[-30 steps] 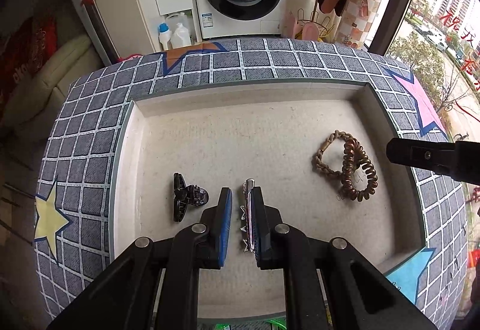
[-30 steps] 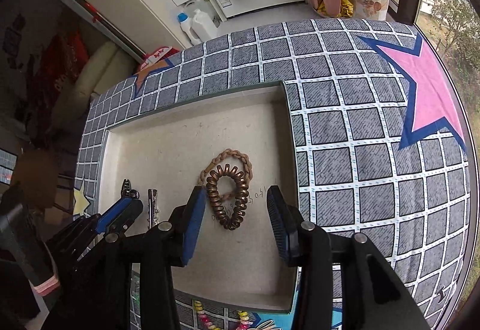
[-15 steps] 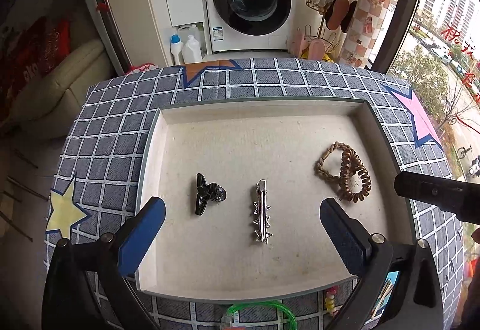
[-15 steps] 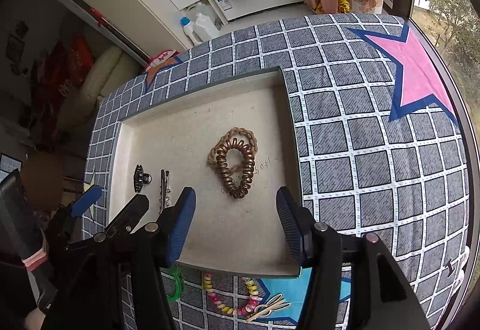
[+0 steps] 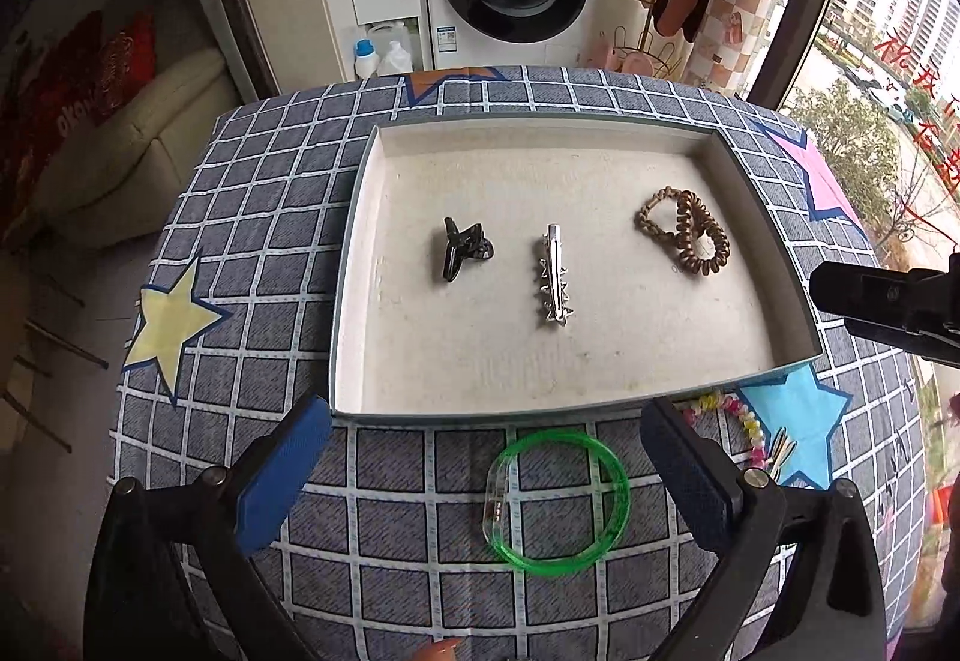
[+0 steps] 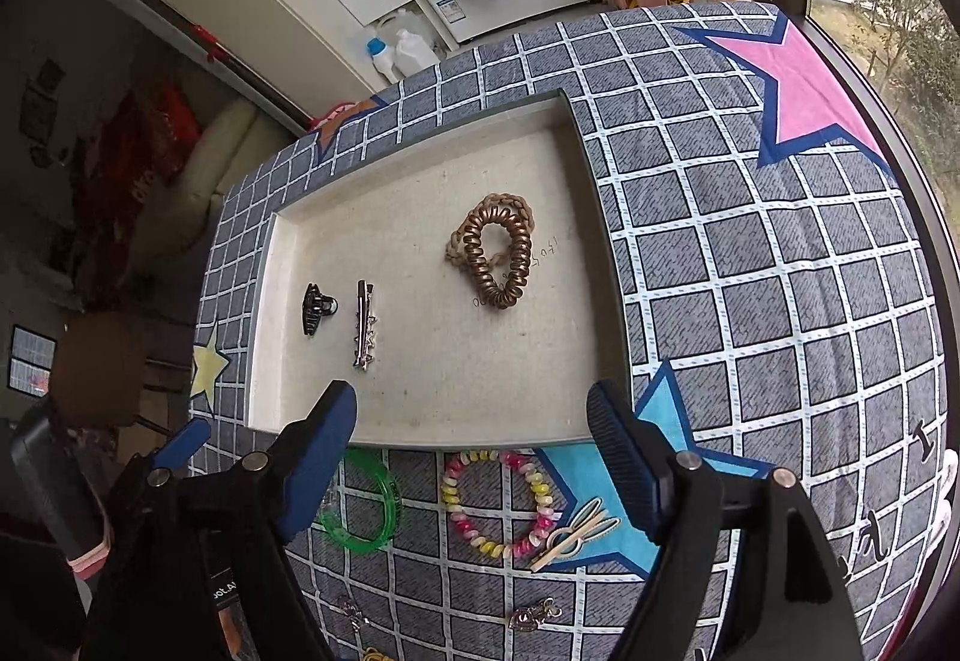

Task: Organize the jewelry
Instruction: 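Move both tools back toward the remaining jewelry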

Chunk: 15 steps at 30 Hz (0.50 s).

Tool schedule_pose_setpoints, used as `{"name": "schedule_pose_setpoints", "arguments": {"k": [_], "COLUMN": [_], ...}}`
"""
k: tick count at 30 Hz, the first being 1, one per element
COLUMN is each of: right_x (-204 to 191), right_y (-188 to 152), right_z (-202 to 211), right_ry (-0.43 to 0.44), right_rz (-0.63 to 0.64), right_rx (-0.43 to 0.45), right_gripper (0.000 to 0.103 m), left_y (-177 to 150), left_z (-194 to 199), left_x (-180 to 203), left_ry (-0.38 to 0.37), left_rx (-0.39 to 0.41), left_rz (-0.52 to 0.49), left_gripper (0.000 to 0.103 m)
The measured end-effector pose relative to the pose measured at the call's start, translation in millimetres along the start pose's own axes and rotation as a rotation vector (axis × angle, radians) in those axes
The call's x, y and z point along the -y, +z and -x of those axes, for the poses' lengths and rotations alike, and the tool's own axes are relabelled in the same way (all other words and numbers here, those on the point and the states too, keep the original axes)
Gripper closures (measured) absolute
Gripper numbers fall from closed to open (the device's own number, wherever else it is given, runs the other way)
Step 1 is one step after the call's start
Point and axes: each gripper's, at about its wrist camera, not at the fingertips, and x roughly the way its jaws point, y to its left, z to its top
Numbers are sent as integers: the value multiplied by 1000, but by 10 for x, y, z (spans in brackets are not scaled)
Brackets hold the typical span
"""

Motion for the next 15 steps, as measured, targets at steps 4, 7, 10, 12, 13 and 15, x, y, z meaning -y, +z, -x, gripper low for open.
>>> {"name": "schedule_pose_setpoints", "arguments": {"k": [4,7,10,12,13,15], "right_x": [-16,-39,-66,-79,-85,-75], "right_y": [-171,-291,-410,-497,-528,-607], "right_z": [79,137,186,221,239,261], "right_ry": [2,-4,-12,-17,-17,-17], "right_rz": [-2,6,19,24,25,18], "right_rx": [13,17,23,30,33,32], "right_gripper": [0,0,0,0,0,0], "left_y": [-191,-329,-473,-568,-619,-714], "left_z": [106,183,248,280,291,301], "left_x": [-96,-180,-265,-313,-338,-374], "left_ry": [4,12,23,30,31,33], "left_rx": [-14,-22,-31,-38,-42,-52], "left_rz": [10,21,32,39,42,41], "left_gripper": [0,0,0,0,0,0]}}
